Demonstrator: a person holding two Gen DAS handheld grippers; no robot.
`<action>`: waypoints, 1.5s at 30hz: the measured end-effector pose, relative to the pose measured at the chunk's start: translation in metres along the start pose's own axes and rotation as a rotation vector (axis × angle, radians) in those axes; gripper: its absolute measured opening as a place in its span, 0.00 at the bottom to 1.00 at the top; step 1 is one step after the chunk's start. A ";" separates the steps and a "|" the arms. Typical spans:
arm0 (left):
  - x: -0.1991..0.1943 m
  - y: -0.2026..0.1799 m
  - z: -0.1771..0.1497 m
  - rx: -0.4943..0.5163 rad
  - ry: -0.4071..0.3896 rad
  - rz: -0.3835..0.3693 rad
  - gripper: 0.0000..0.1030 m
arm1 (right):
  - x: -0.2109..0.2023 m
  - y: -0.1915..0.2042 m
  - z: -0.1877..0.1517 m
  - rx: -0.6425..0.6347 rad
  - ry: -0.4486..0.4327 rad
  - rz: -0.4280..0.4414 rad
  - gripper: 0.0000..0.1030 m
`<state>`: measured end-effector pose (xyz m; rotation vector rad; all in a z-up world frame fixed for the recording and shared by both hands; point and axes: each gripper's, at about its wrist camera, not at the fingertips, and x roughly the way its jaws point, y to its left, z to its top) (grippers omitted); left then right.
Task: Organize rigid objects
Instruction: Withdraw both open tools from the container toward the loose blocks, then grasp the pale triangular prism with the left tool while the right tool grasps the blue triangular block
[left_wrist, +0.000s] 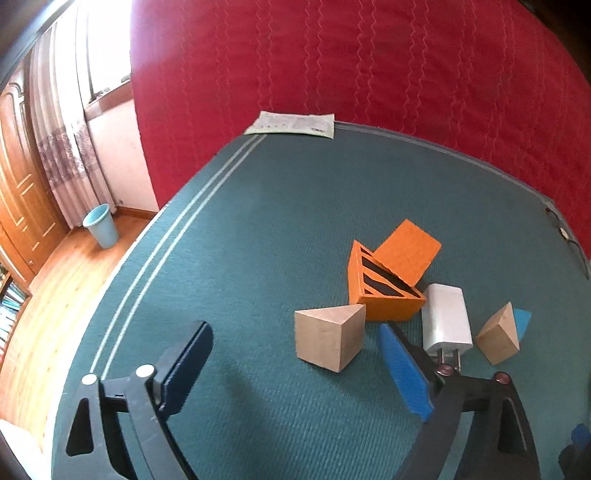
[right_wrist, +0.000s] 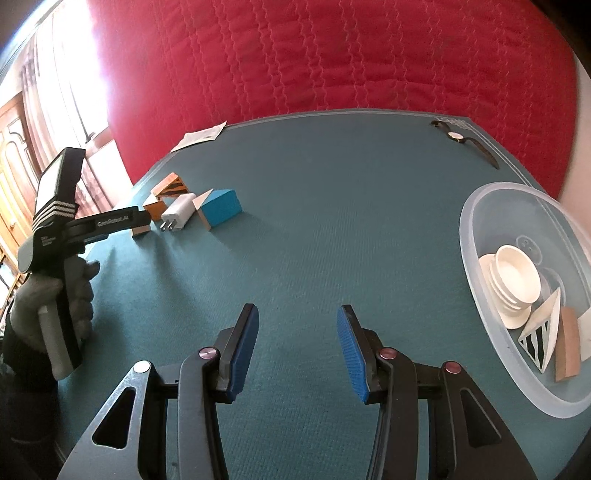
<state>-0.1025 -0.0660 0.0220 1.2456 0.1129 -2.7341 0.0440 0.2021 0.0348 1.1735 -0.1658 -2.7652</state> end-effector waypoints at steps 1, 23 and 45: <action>0.003 0.000 0.000 0.002 0.010 -0.008 0.84 | 0.001 0.001 0.000 -0.001 0.002 -0.001 0.45; -0.013 0.006 -0.006 -0.026 -0.034 -0.078 0.36 | 0.017 0.030 0.013 -0.047 0.041 0.028 0.45; -0.028 0.006 -0.016 -0.058 -0.032 -0.150 0.35 | 0.073 0.052 0.055 -0.049 0.056 0.045 0.45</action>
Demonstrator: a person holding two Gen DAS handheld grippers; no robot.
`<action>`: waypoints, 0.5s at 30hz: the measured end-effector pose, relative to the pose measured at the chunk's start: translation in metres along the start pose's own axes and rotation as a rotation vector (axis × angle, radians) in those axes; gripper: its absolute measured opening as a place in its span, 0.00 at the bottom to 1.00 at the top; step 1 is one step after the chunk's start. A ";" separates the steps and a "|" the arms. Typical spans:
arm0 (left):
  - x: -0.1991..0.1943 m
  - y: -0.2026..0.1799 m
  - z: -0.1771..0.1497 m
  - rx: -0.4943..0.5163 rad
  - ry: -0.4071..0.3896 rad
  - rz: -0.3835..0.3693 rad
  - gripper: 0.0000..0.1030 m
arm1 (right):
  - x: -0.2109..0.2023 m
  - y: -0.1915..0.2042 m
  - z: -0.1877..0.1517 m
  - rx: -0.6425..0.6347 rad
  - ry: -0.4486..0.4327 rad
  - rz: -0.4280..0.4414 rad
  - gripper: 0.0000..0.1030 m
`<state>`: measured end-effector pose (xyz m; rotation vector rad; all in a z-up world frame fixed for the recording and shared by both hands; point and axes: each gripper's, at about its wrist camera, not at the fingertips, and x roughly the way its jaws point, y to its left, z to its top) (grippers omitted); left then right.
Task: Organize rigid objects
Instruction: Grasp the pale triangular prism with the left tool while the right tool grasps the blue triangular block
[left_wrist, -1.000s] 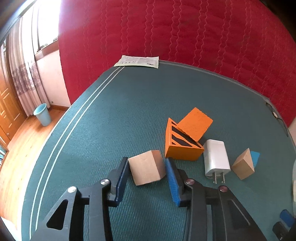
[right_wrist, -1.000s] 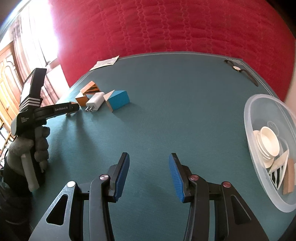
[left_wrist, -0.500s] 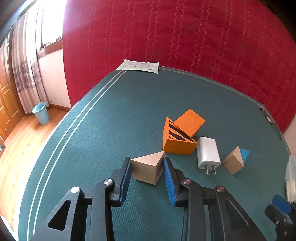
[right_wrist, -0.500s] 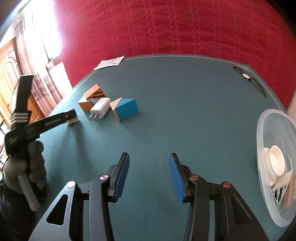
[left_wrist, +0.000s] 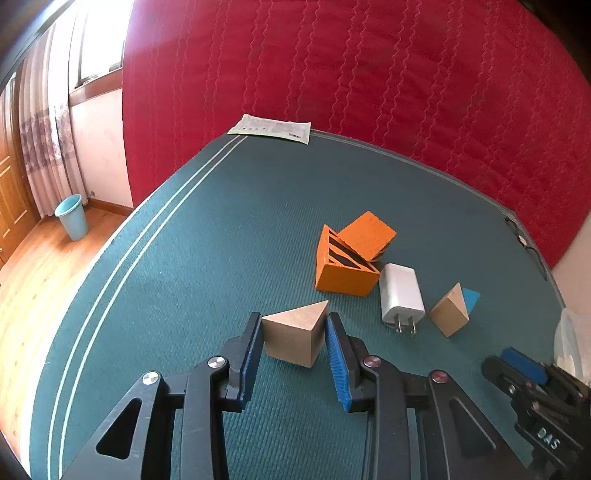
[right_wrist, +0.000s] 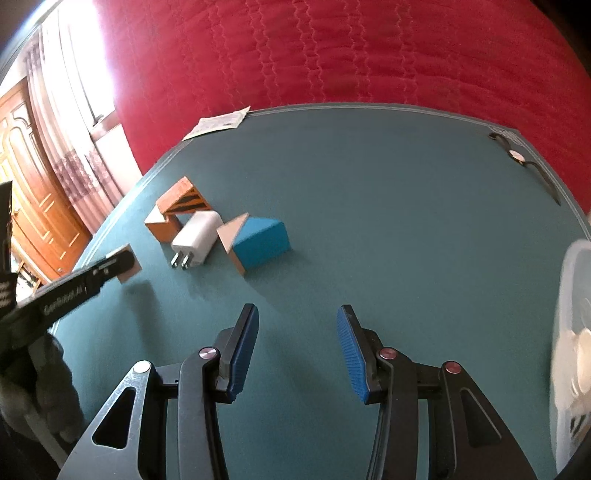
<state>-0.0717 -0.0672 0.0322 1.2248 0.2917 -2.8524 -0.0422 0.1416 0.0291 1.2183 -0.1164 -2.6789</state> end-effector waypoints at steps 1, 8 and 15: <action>0.000 0.000 0.000 -0.001 0.002 -0.001 0.35 | 0.003 0.001 0.002 -0.003 -0.001 0.002 0.45; 0.001 -0.001 -0.001 0.001 0.009 -0.004 0.35 | 0.023 0.012 0.020 -0.016 -0.005 0.026 0.45; 0.002 -0.002 -0.002 0.000 0.011 -0.002 0.35 | 0.035 0.027 0.036 -0.057 -0.026 0.033 0.45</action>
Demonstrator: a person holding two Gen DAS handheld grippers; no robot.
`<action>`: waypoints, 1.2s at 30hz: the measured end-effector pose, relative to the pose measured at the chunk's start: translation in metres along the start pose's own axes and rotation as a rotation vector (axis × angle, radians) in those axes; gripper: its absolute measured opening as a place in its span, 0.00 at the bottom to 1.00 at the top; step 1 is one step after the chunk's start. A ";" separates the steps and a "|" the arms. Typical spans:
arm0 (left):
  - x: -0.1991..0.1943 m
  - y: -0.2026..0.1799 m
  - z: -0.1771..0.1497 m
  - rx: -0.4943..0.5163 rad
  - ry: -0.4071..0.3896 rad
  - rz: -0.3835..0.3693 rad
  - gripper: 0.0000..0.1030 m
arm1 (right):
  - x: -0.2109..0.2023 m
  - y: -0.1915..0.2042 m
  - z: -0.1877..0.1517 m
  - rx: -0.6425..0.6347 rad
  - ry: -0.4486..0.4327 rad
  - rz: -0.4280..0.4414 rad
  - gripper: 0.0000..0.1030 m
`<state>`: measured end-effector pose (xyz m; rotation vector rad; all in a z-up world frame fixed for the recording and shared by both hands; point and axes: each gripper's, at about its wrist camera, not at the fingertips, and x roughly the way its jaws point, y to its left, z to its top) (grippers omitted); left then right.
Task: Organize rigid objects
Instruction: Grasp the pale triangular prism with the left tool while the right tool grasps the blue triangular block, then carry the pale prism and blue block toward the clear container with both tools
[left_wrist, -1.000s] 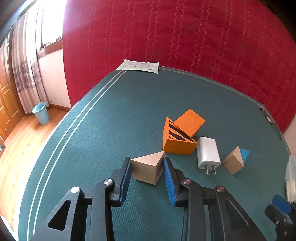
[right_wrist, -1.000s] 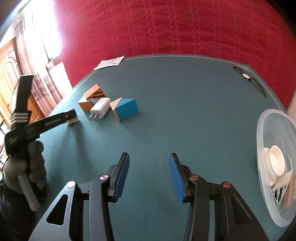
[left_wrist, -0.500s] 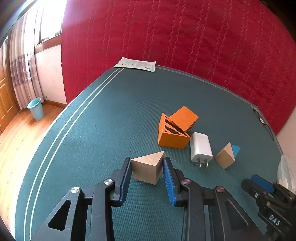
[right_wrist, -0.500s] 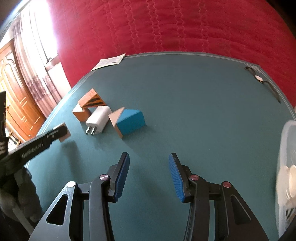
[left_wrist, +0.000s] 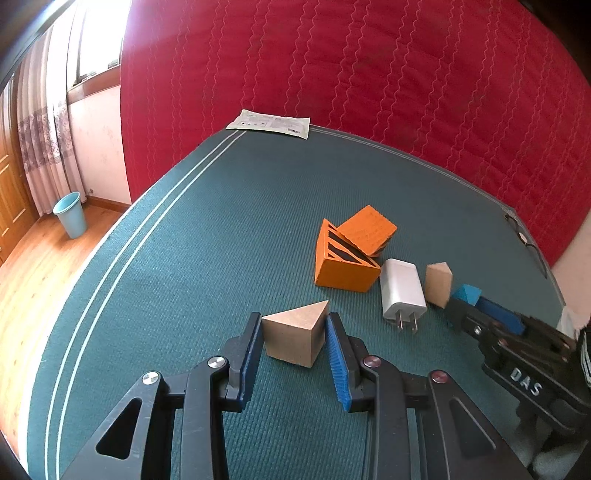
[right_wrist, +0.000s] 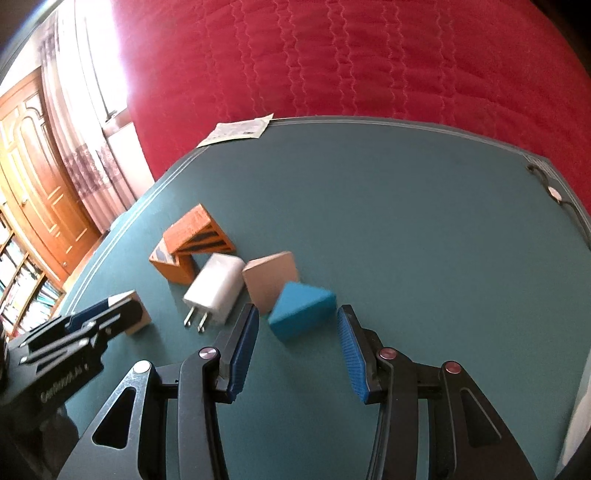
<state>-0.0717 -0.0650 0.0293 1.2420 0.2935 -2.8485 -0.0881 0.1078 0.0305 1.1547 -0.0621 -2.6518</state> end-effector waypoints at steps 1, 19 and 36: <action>0.000 0.000 0.000 0.001 0.000 0.000 0.35 | 0.003 0.002 0.002 -0.004 -0.001 0.002 0.45; 0.001 0.003 0.000 -0.001 0.002 -0.006 0.34 | 0.000 0.006 -0.002 -0.013 -0.008 0.002 0.21; -0.007 -0.006 -0.002 0.045 -0.035 -0.062 0.34 | -0.039 -0.007 -0.028 0.052 -0.043 -0.015 0.21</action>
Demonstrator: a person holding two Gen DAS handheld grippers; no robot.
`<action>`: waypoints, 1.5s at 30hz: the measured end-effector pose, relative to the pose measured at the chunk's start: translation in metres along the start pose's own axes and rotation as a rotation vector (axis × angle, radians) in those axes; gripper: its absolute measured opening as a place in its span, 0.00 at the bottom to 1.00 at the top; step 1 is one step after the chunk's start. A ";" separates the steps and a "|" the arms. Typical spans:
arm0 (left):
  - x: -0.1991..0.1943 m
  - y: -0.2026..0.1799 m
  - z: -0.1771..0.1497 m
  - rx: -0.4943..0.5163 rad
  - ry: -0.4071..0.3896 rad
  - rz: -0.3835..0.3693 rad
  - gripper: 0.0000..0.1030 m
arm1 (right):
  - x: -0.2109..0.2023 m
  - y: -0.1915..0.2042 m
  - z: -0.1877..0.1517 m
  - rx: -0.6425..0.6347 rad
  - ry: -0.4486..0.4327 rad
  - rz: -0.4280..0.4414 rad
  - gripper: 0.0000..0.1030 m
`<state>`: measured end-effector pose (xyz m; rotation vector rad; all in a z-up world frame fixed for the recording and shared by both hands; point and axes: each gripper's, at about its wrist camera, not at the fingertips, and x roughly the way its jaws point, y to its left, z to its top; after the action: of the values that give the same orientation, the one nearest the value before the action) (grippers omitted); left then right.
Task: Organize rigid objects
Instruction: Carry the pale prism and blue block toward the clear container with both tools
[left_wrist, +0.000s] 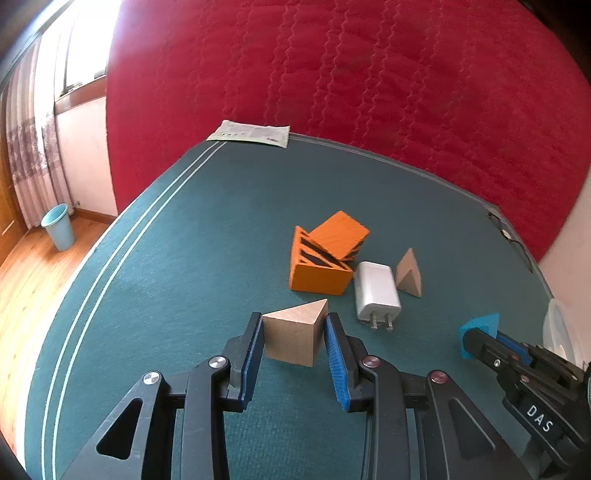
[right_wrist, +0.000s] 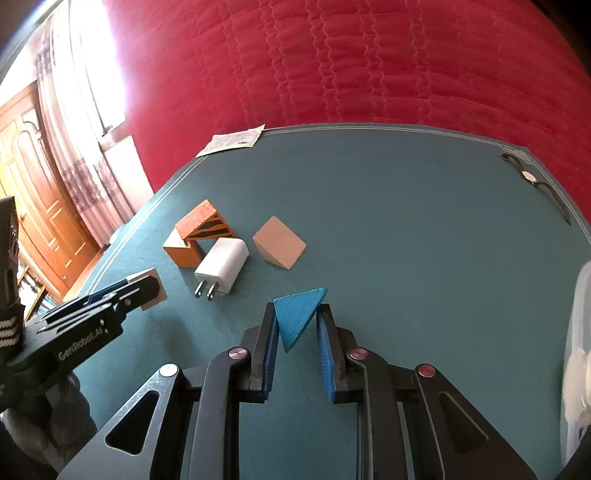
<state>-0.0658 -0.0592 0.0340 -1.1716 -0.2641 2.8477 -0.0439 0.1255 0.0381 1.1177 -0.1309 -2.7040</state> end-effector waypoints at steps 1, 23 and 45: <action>-0.001 -0.002 0.000 0.007 -0.004 -0.007 0.34 | -0.002 -0.001 -0.001 0.002 0.000 -0.002 0.21; -0.007 -0.030 -0.007 0.123 -0.038 -0.064 0.34 | -0.047 -0.045 -0.030 0.105 -0.024 -0.068 0.21; -0.027 -0.087 -0.025 0.207 -0.010 -0.126 0.34 | -0.110 -0.125 -0.051 0.222 -0.104 -0.196 0.21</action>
<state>-0.0305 0.0270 0.0508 -1.0611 -0.0396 2.6958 0.0477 0.2717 0.0569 1.0986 -0.3639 -2.9827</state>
